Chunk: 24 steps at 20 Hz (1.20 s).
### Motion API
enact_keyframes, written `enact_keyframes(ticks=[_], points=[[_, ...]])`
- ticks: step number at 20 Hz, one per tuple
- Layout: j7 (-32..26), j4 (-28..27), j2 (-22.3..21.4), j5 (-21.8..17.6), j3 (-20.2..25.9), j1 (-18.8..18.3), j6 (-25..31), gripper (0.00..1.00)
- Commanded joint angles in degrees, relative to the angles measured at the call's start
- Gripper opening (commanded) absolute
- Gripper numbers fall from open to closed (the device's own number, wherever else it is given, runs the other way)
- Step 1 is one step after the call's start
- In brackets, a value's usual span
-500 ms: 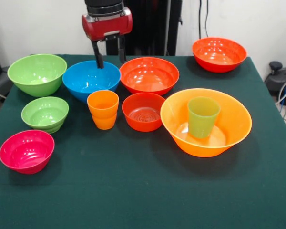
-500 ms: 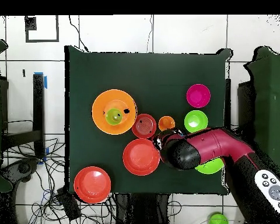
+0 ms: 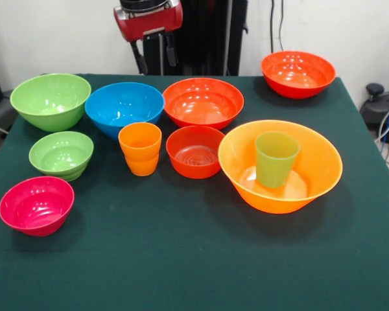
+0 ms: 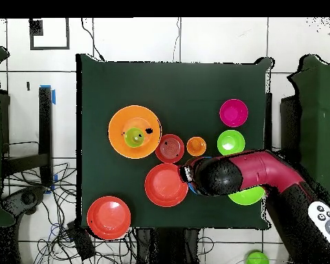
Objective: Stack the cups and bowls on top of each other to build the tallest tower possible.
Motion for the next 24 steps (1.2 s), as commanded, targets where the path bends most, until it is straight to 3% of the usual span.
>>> enact_keyframes(ticks=[1, 9, 20, 24], points=[[-7.6, -1.9, 2.7, 1.1, -1.5, 0.8, 6.2, 1.00], [-7.6, -1.6, 0.8, 1.4, -0.2, 0.8, 6.2, 1.00], [-7.5, -2.4, 2.0, 0.3, -0.8, 0.5, 4.5, 1.00], [-9.4, -5.1, 7.7, -5.0, -2.0, 1.4, -0.4, 1.00]])
